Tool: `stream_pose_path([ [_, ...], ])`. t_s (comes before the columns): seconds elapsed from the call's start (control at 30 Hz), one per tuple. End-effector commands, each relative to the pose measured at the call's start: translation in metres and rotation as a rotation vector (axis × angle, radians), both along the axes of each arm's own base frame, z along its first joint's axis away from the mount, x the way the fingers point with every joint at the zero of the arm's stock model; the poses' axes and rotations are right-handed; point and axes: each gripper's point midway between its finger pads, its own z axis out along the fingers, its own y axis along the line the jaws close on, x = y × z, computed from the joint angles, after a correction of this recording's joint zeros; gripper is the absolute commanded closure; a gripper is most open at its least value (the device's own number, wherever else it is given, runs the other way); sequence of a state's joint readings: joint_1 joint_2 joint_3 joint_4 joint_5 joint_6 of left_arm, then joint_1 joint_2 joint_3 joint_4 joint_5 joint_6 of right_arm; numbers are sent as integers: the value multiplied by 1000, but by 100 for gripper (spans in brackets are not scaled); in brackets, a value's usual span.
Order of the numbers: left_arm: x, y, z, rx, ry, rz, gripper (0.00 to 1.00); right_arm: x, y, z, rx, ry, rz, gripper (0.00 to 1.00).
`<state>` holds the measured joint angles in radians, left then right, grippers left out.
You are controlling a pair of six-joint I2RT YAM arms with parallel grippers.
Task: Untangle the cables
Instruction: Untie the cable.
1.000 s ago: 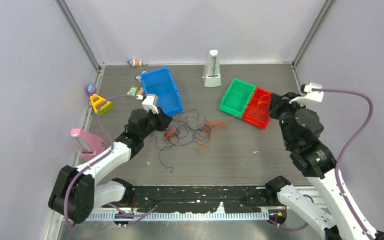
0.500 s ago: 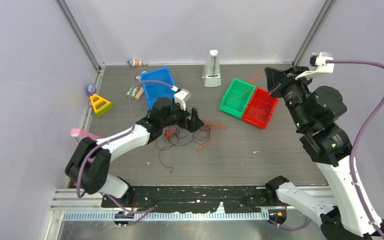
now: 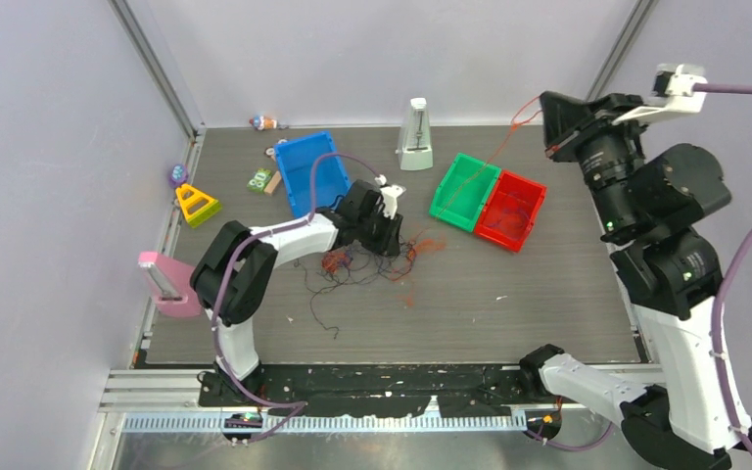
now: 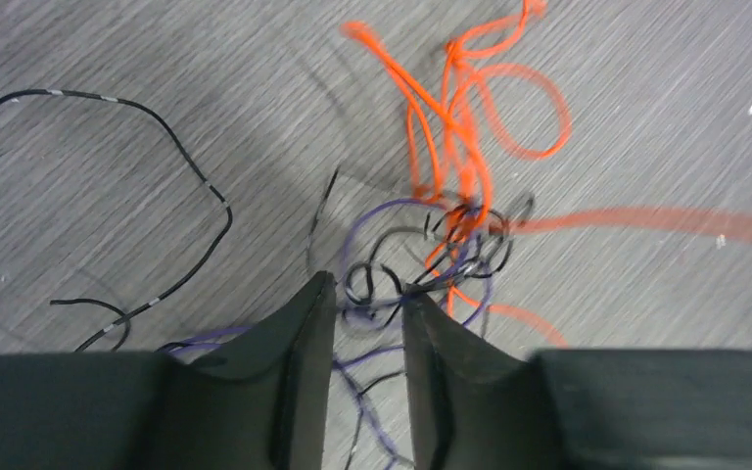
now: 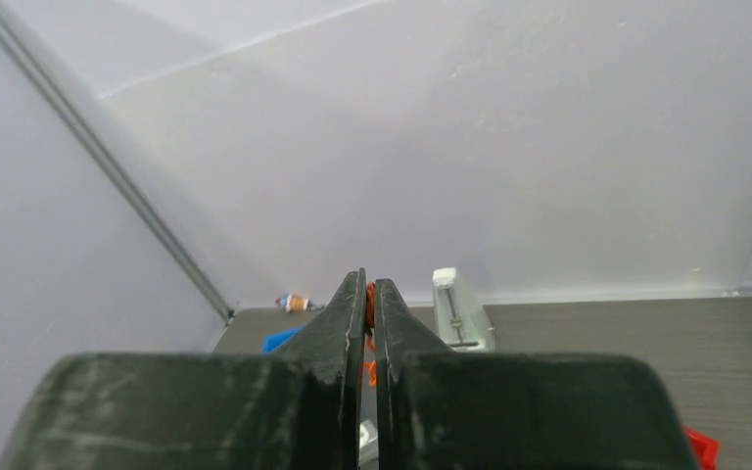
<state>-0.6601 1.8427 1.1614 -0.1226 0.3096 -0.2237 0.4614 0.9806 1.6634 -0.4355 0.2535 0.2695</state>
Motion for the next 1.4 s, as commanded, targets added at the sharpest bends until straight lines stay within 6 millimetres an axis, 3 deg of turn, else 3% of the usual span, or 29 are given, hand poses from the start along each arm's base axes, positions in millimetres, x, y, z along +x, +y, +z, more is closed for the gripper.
stream_pose_path([
  [0.0, 4, 13, 0, 58, 29, 28, 78, -20, -48, 46, 16, -92, -195, 95],
  [0.17, 13, 39, 2, 36, 40, 127, 100, -43, -108, 60, -14, -90, -480, 95],
  [0.27, 16, 48, 10, -48, 56, 171, 100, -55, -128, 62, -20, -87, -570, 95],
  [0.33, 17, 52, 18, -86, 38, 185, 100, -56, -130, 58, -33, -77, -581, 95],
  [0.4, 17, 57, 22, -79, 14, 202, 100, -51, -127, 45, -45, -51, -576, 95],
  [0.5, 17, 69, 27, -56, -14, 237, 100, -34, -119, 11, -89, 38, -575, 95],
  [0.57, 16, 71, 33, -70, -42, 233, 100, -22, -111, -20, -123, 120, -557, 95],
  [0.6, 16, 68, 40, -89, -62, 215, 100, -15, -105, -44, -146, 181, -547, 95],
  [0.63, 12, 64, 44, -113, -63, 182, 96, -14, -104, -58, -165, 216, -544, 95],
  [0.77, -4, 42, 53, -163, -80, 61, 38, -3, -103, -134, -239, 397, -571, 94],
  [0.8, -6, 35, 55, -160, -98, 29, 29, 0, -103, -156, -250, 446, -580, 94],
  [0.9, -17, 16, 53, -125, -110, -65, 15, 0, -107, -204, -282, 577, -588, 94],
  [0.97, -24, 3, 48, -102, -98, -118, 11, 0, -109, -235, -311, 657, -579, 91],
  [1.03, -31, -7, 43, -83, -79, -163, 9, 0, -107, -268, -329, 740, -544, 77],
  [1.13, -34, -17, 37, -63, -48, -204, 7, -4, -93, -315, -337, 847, -445, 21],
  [1.2, -37, -22, 30, -54, -16, -224, 8, -7, -70, -338, -321, 879, -300, 9],
  [1.37, -38, -29, 19, -44, 41, -245, 24, -12, -30, -371, -265, 880, -69, 3],
])
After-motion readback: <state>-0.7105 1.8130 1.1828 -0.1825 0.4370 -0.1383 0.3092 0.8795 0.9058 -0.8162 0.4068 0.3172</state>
